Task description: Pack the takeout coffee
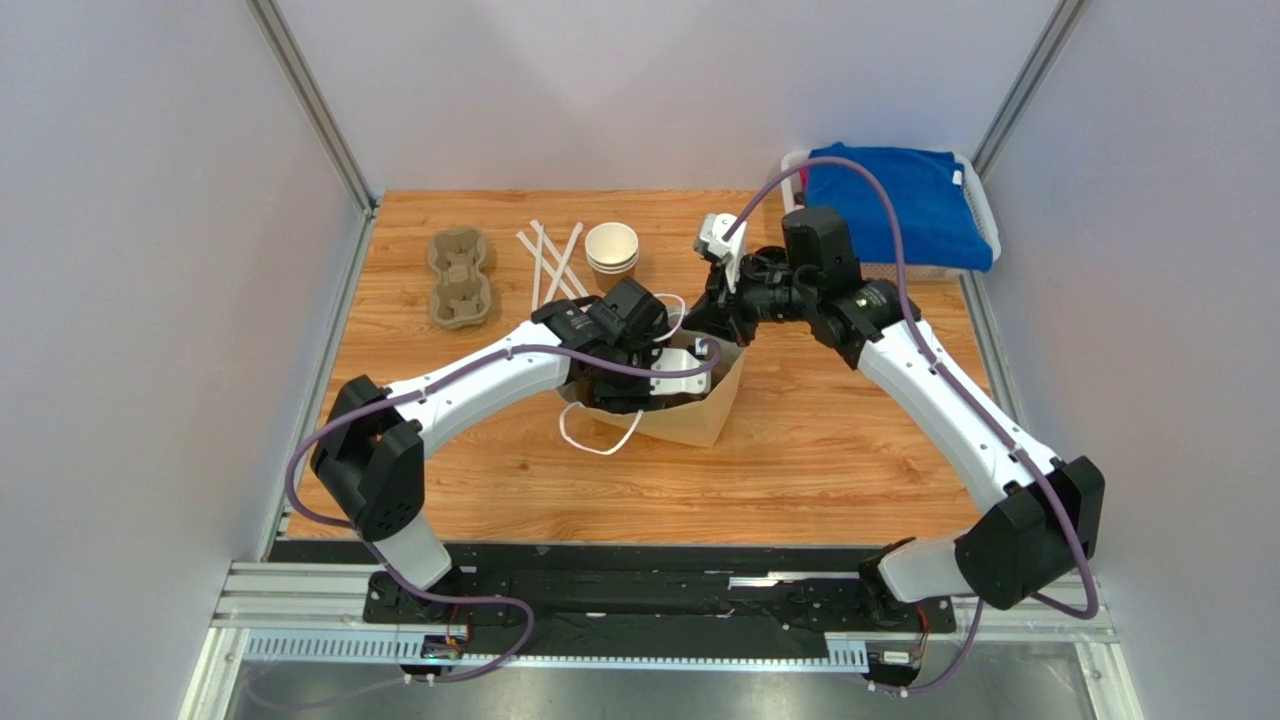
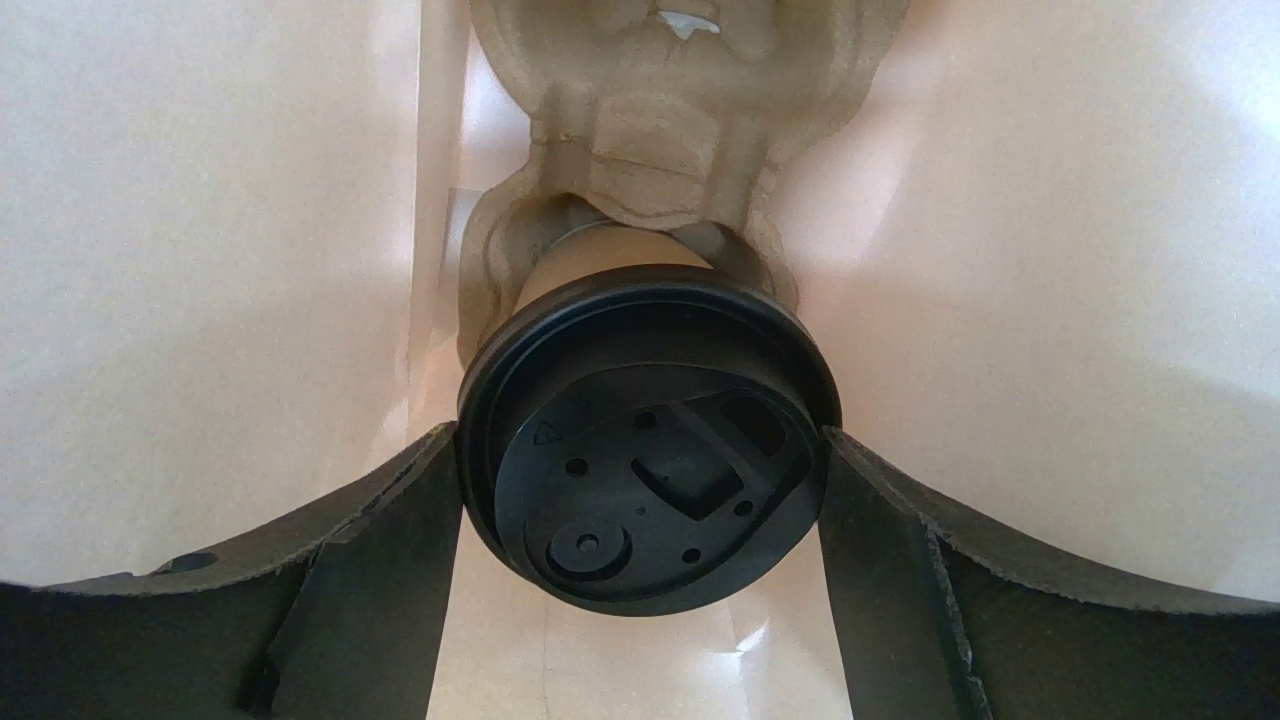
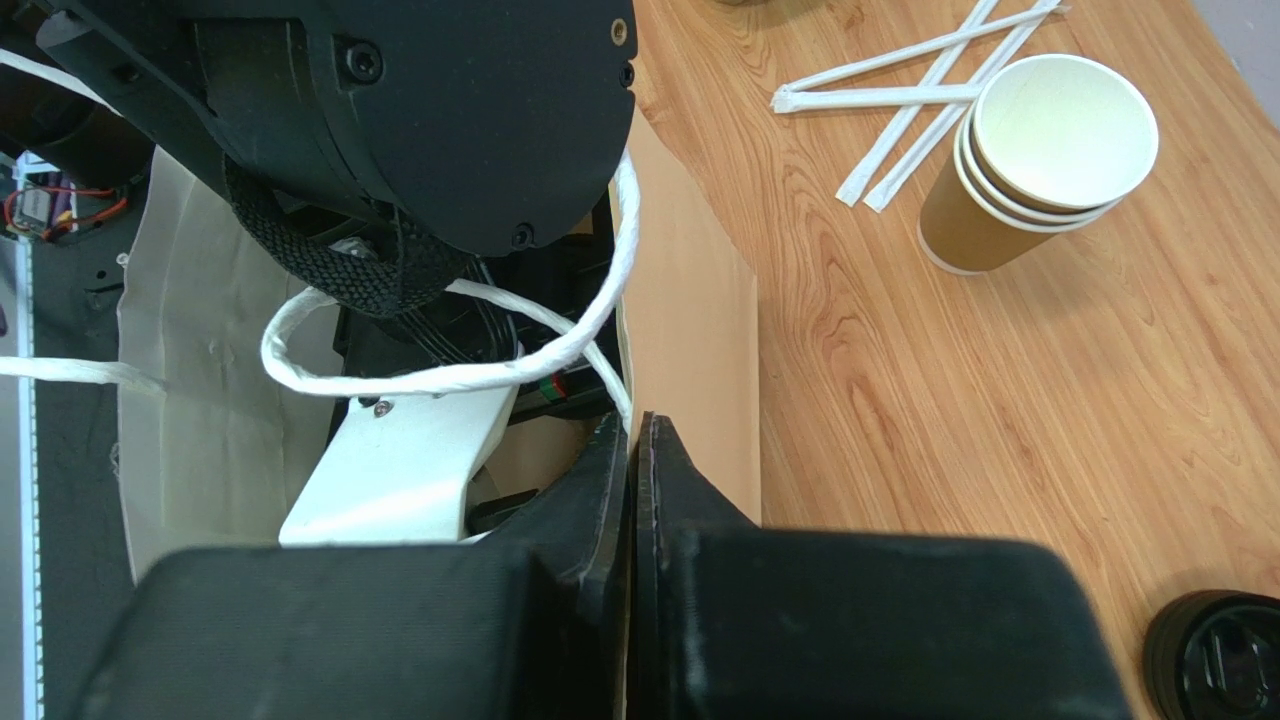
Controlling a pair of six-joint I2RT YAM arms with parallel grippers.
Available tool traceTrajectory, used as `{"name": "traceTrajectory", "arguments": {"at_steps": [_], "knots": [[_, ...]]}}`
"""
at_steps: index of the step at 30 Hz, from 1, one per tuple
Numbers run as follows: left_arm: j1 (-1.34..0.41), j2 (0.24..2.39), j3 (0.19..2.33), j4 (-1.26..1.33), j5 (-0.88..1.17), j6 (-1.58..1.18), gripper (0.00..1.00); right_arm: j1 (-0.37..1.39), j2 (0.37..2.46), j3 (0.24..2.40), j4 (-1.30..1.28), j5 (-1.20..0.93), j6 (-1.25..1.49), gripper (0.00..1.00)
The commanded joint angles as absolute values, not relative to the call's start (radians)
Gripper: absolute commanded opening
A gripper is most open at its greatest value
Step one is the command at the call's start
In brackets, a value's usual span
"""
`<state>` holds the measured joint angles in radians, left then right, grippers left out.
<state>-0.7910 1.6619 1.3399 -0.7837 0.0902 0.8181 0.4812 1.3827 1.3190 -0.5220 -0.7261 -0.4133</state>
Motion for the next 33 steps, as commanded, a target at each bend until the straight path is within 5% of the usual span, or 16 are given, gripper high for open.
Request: {"name": "traceTrajectory", "arguments": {"at_steps": [1,24,33], "knots": [[-0.750,1.789,1.299,-0.836,0.141,0.853,0.16,0.465,1.439,1.359,-0.557,-0.834,-0.391,0.00],[-0.707,2.029,1.374,-0.828,0.083,0.873,0.22,0.370,1.545,1.385,-0.575,-0.873,-0.425,0.00],[-0.706,1.898,1.399,-0.815,0.081,0.809,0.62,0.370,1.536,1.404,-0.586,-0.881,-0.422,0.00]]}}
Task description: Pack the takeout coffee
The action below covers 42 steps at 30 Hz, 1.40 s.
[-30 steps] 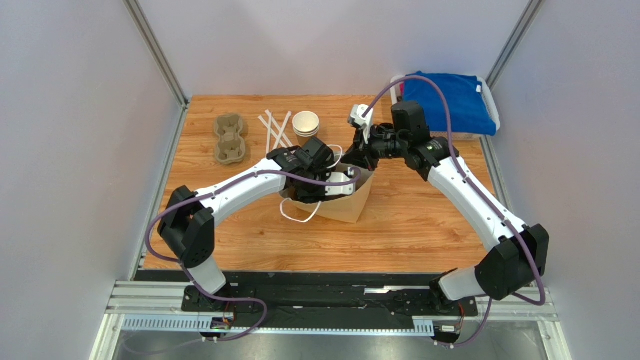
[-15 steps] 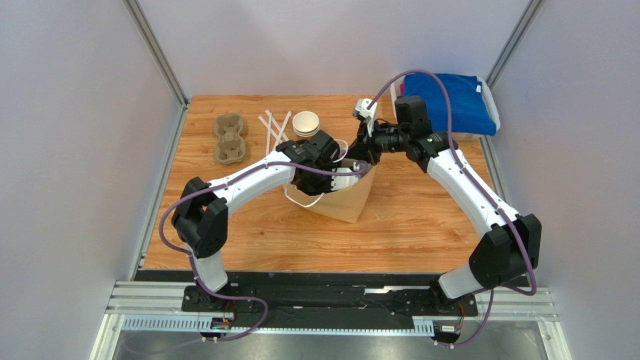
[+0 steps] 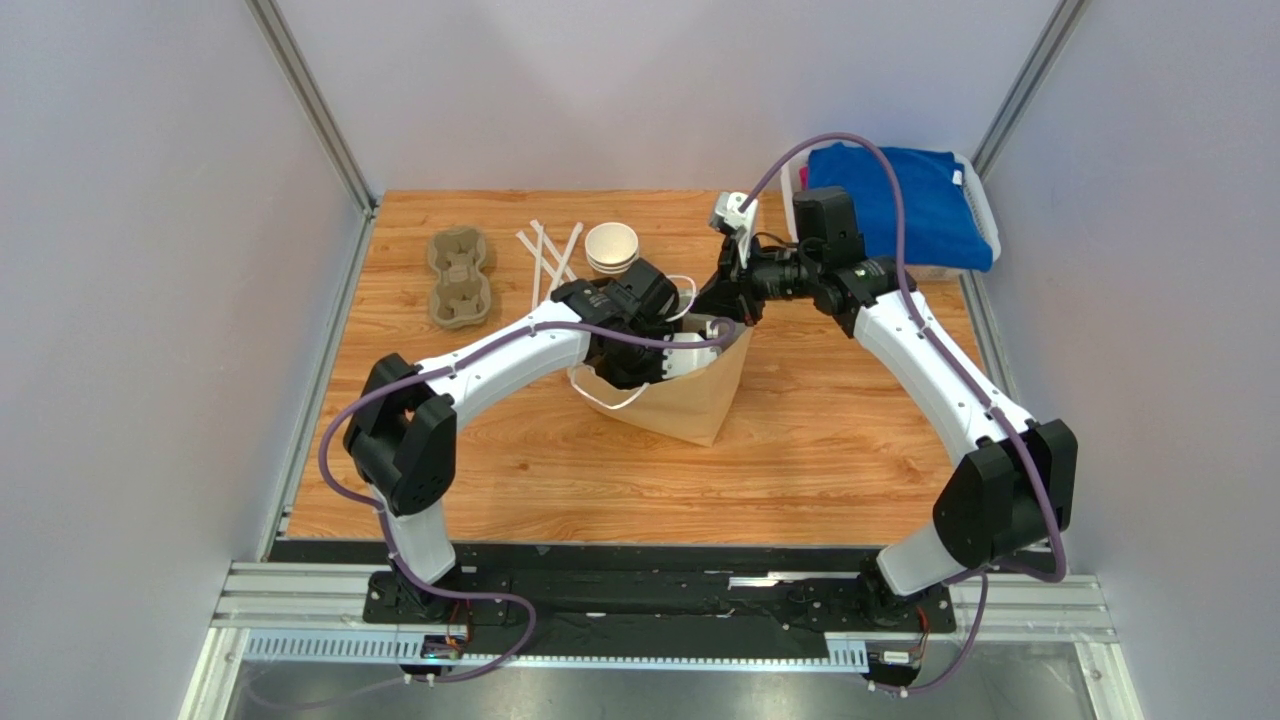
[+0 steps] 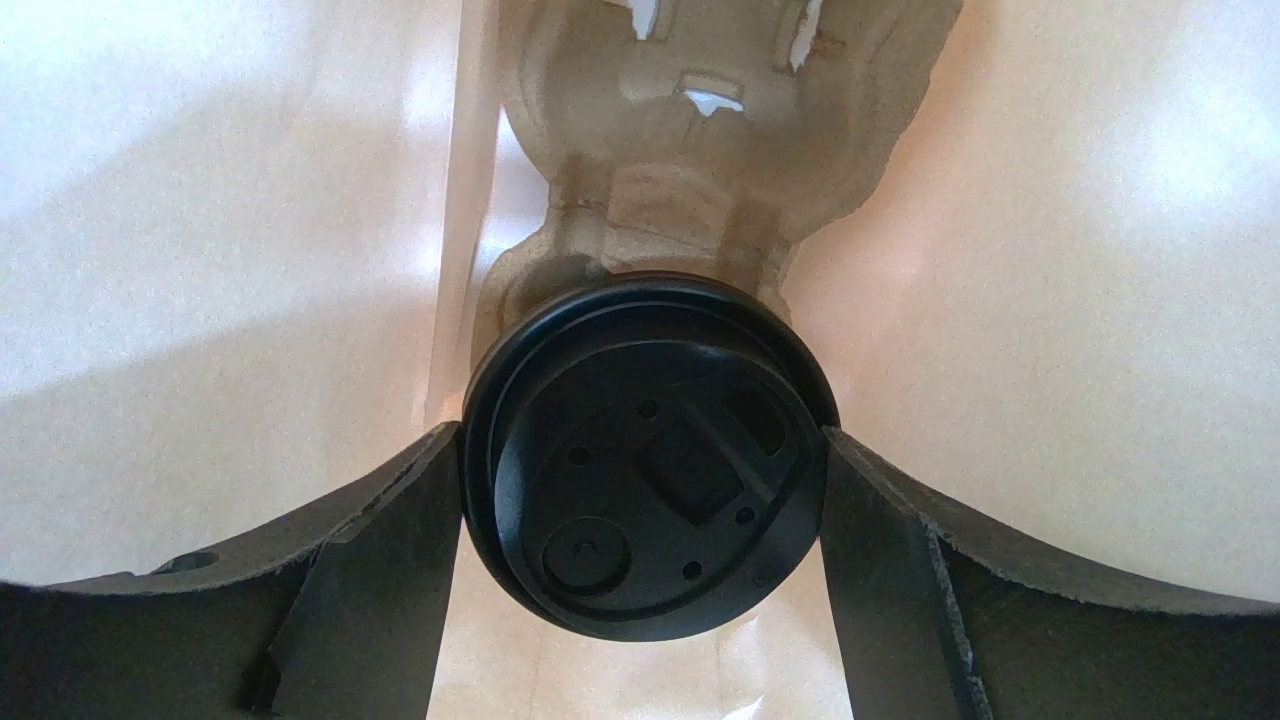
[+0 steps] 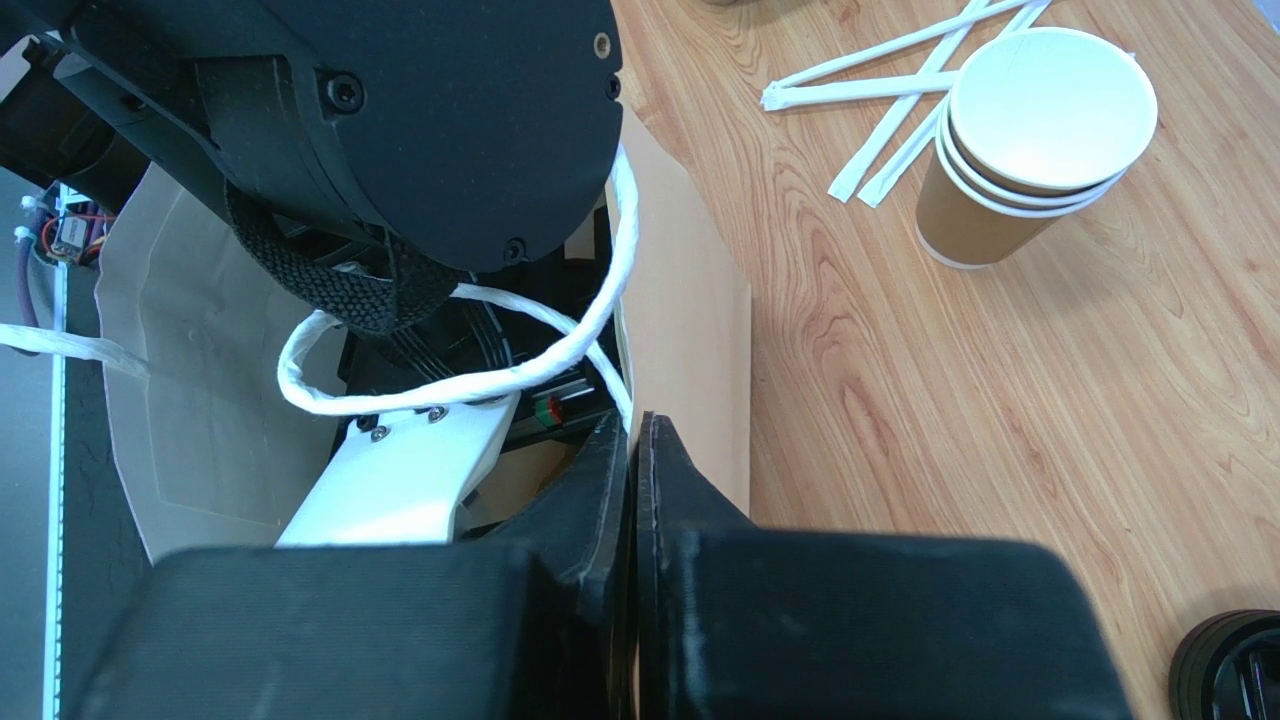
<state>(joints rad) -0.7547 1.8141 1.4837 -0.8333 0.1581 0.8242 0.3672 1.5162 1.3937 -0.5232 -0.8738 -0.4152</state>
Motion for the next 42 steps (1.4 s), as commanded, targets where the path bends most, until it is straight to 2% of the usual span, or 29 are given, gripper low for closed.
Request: {"name": "traceTrajectory", "arguments": {"at_steps": [1,2,3,5,6,23,42], "knots": [[-0.707,1.884,1.402,-0.813,0.080,0.804,0.66,0.368,1.536,1.404,-0.584,-0.877,-0.423,0.00],[-0.707,1.862,1.402,-0.811,0.081,0.798,0.70,0.370,1.539,1.407,-0.584,-0.877,-0.423,0.00],[-0.706,1.853,1.408,-0.811,0.081,0.793,0.82,0.370,1.539,1.407,-0.584,-0.877,-0.423,0.00],[-0.707,1.835,1.414,-0.815,0.077,0.788,0.85,0.370,1.542,1.411,-0.584,-0.882,-0.423,0.00],[-0.707,1.830,1.419,-0.818,0.071,0.790,0.98,0.370,1.543,1.416,-0.584,-0.884,-0.423,0.00],[-0.732,1.704,1.451,-0.834,0.091,0.821,0.99,0.371,1.569,1.456,-0.604,-0.870,-0.448,0.00],[-0.738,1.641,1.577,-0.954,0.210,0.746,0.99,0.370,1.559,1.451,-0.594,-0.862,-0.469,0.00]]}}
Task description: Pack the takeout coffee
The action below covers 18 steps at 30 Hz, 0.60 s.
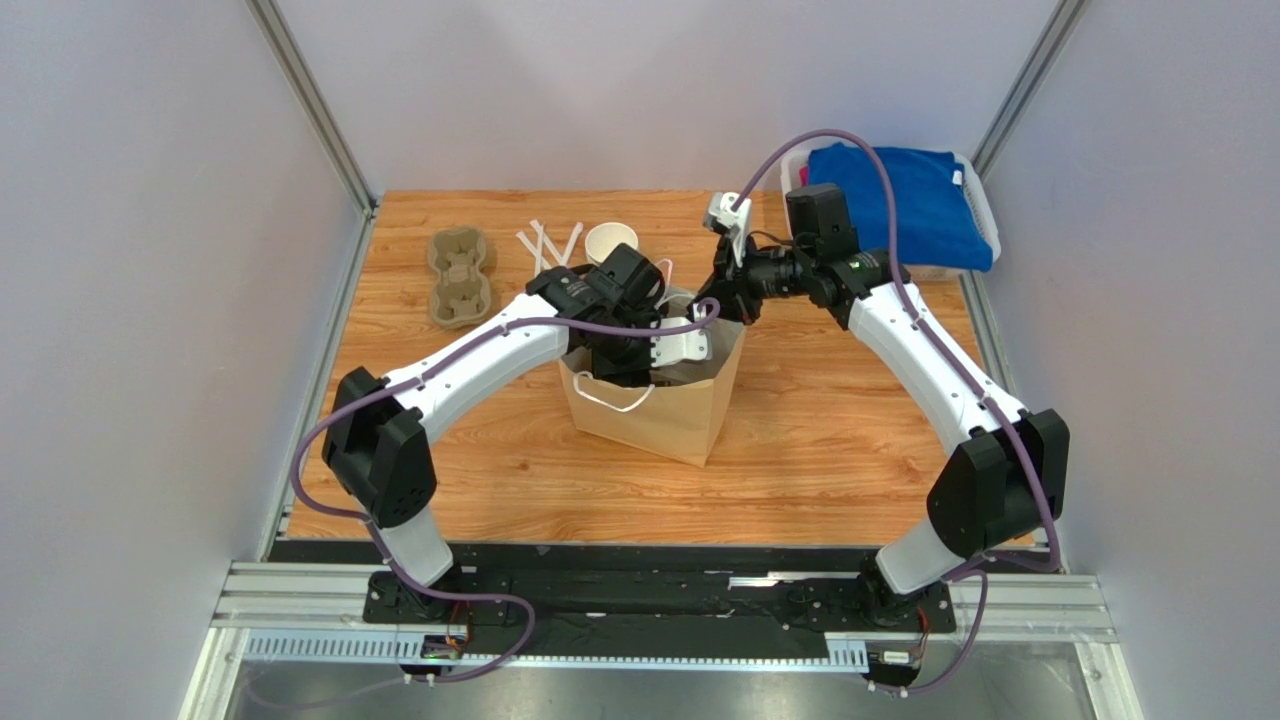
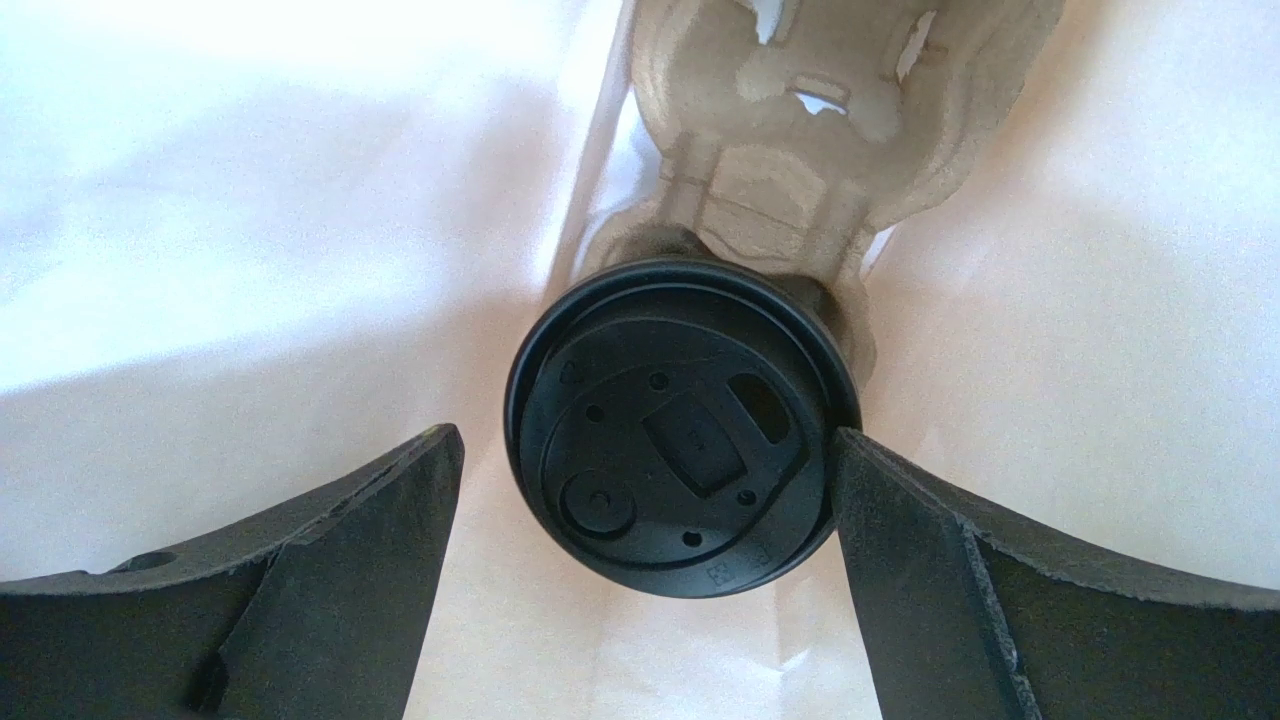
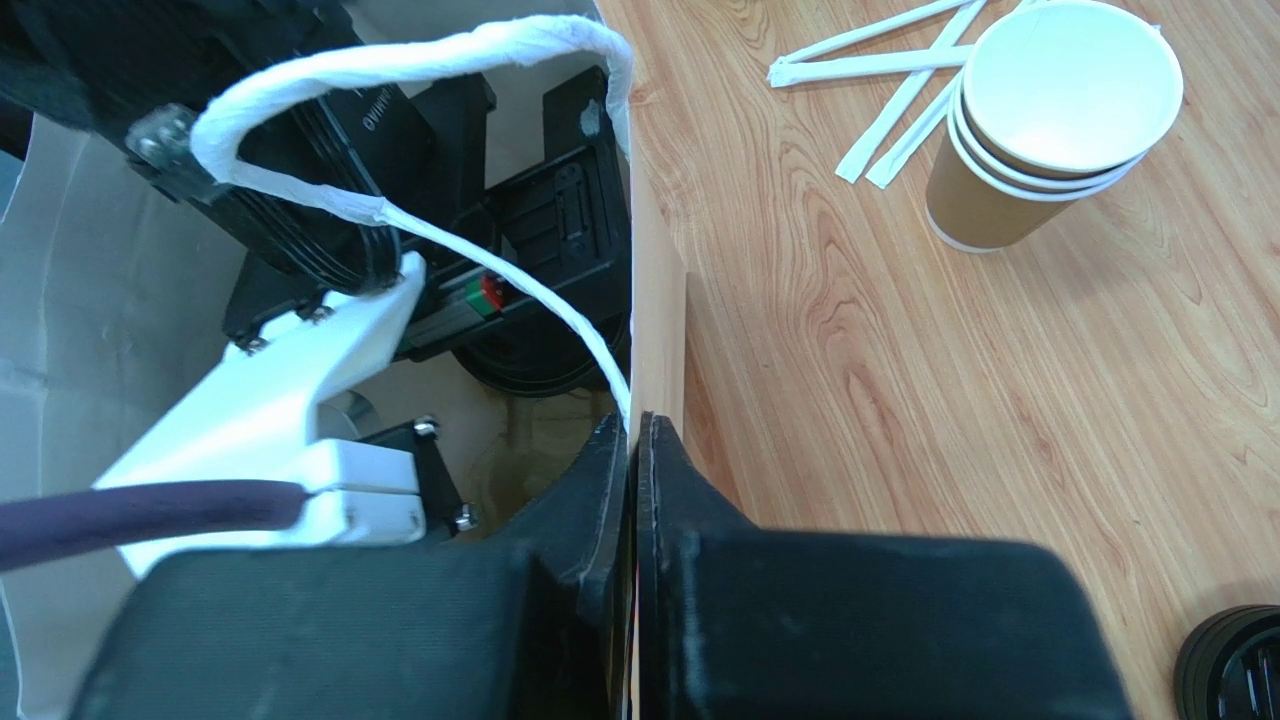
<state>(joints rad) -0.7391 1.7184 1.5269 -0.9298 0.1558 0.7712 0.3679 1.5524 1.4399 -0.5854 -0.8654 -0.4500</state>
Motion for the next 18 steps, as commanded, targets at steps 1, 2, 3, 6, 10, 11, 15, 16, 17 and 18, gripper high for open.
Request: {"name": "traceTrajectory", "arguments": {"at_steps": [1,2,3,6,10,11,15,16,17,18], "knots": [[-0.738,1.634,1.580,-0.956,0.213,0.744,0.99,0.370,1.559,1.453,-0.594,-0.859,-0.471,0.00],[-0.738,1.628,1.583,-0.960,0.221,0.739,0.99,0.370,1.559,1.454,-0.594,-0.861,-0.471,0.00],[-0.738,1.621,1.586,-0.966,0.224,0.739,0.99,0.370,1.557,1.454,-0.592,-0.859,-0.471,0.00],[-0.738,1.594,1.594,-0.972,0.238,0.733,0.99,0.368,1.555,1.457,-0.592,-0.857,-0.471,0.00],[-0.736,1.549,1.586,-0.976,0.247,0.719,0.99,0.370,1.549,1.462,-0.592,-0.853,-0.469,0.00],[-0.736,1.543,1.585,-0.988,0.248,0.719,0.99,0.370,1.548,1.463,-0.592,-0.853,-0.469,0.00],[-0.730,1.520,1.565,-1.000,0.247,0.700,0.99,0.365,1.534,1.460,-0.586,-0.868,-0.457,0.00],[-0.727,1.516,1.557,-1.002,0.252,0.692,0.99,0.364,1.529,1.457,-0.584,-0.876,-0.454,0.00],[-0.727,1.509,1.552,-0.997,0.253,0.686,0.99,0.362,1.529,1.454,-0.580,-0.877,-0.448,0.00],[-0.720,1.491,1.545,-0.988,0.258,0.678,0.99,0.361,1.526,1.454,-0.580,-0.877,-0.448,0.00]]}}
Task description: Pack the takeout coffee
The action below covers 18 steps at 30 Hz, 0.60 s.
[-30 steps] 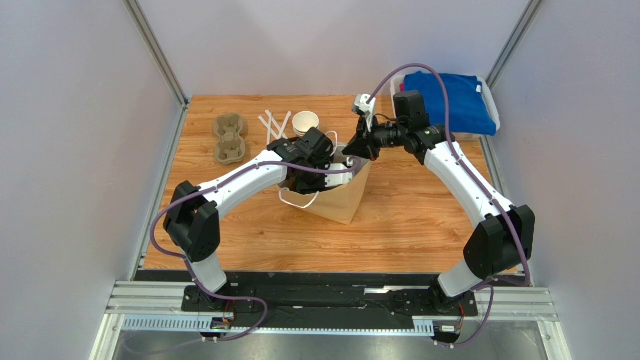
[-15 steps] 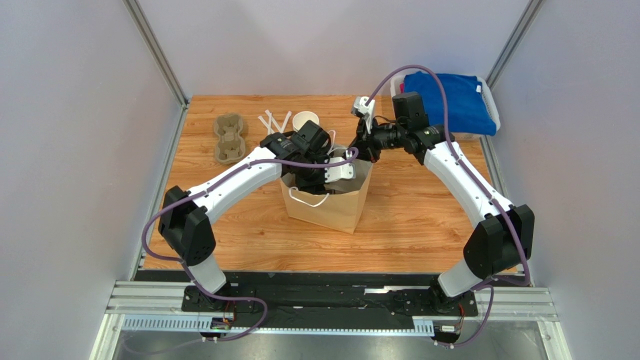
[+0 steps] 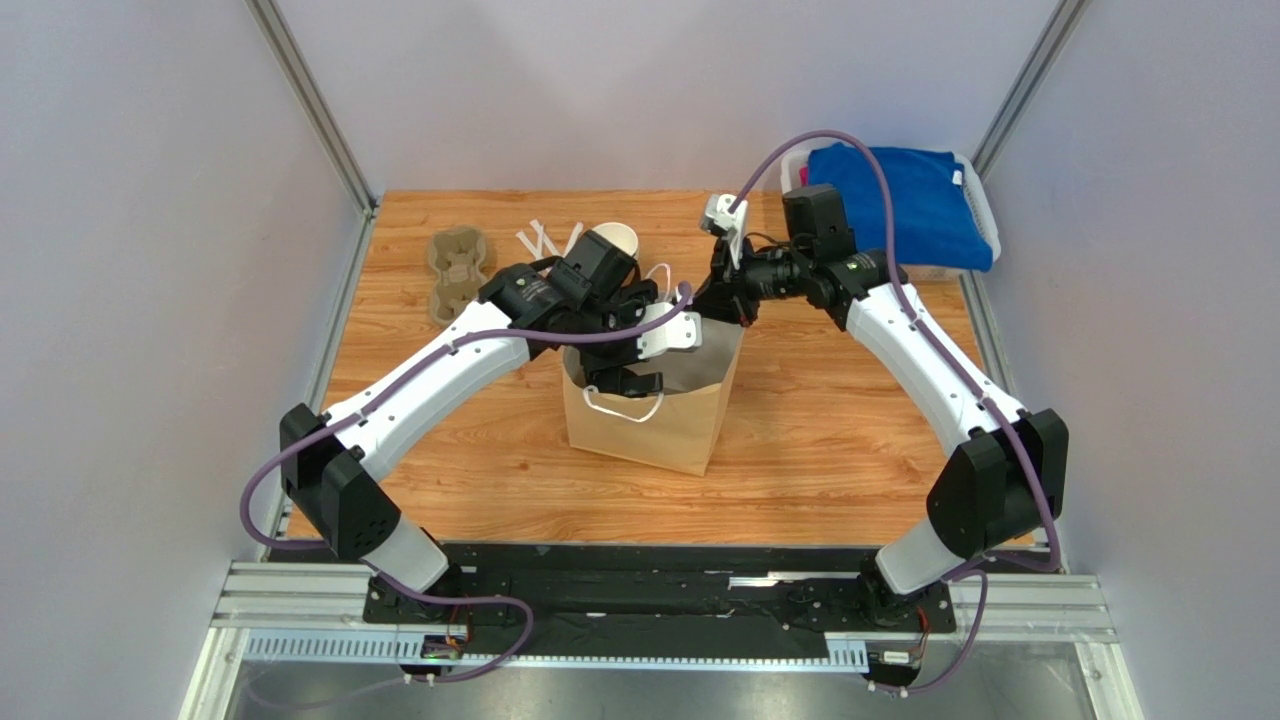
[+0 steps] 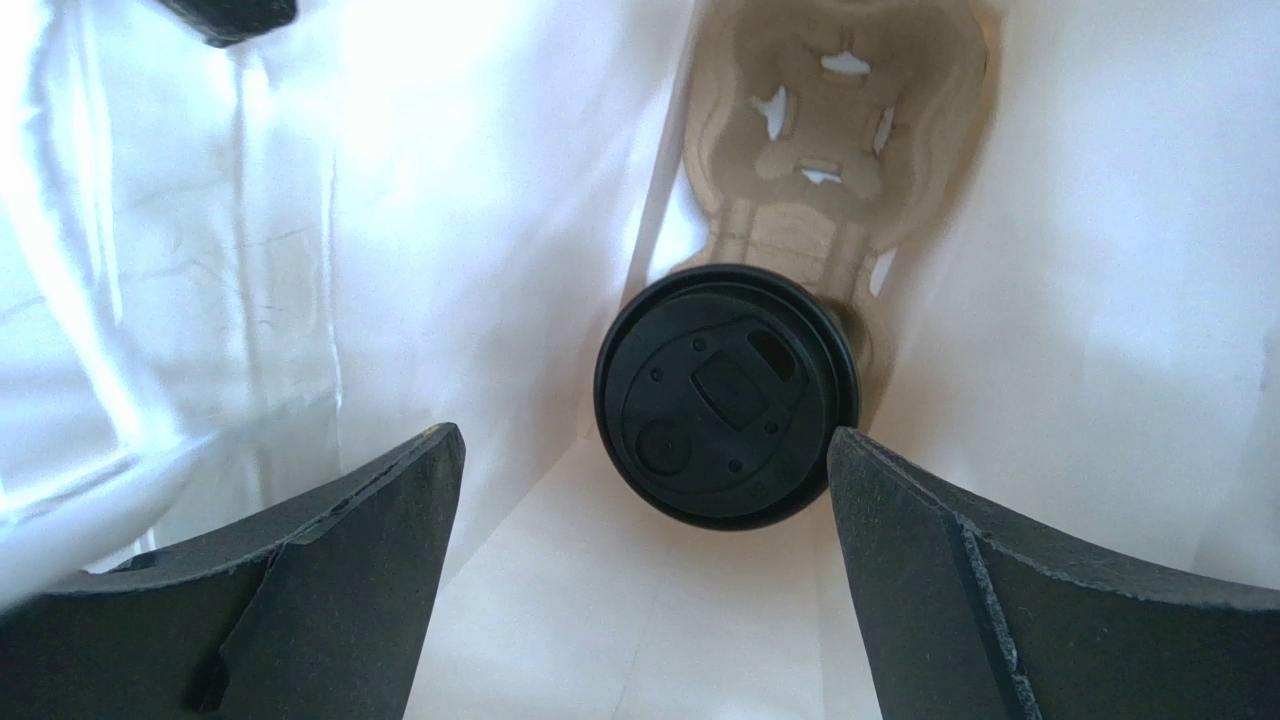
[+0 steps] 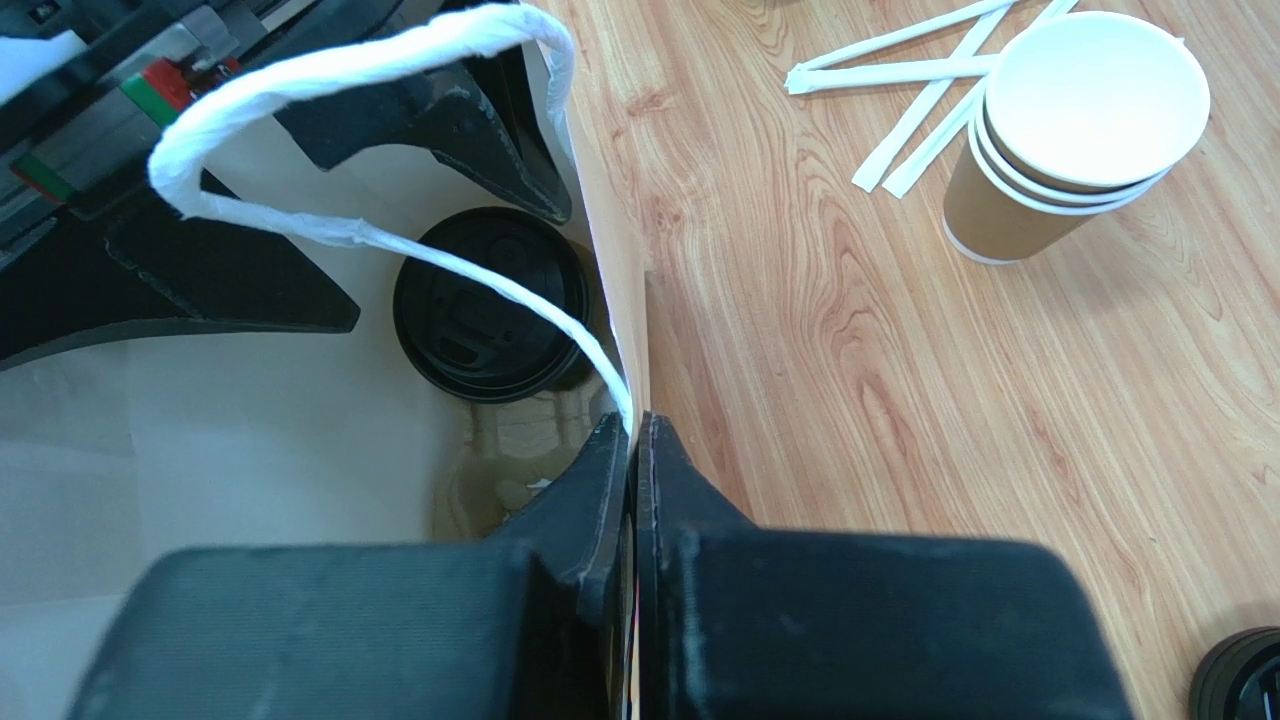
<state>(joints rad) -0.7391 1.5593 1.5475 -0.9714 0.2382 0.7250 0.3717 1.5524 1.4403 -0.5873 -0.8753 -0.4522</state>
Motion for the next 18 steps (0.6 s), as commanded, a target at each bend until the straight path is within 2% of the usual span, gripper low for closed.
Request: {"name": "traceTrajectory", "arguments": {"at_steps": [1,8,18], "knots": [[-0.716,1.480,1.530,-0.977,0.261,0.664,0.99,0.357,1.523,1.450,-0.580,-0.880,-0.448,0.00],[-0.699,1.345,1.470,-0.780,0.293,0.542,0.99,0.354,1.508,1.437,-0.577,-0.887,-0.463,0.00],[-0.684,1.301,1.545,-0.739,0.290,0.397,0.99,0.354,1.486,1.422,-0.578,-0.908,-0.465,0.00]]}}
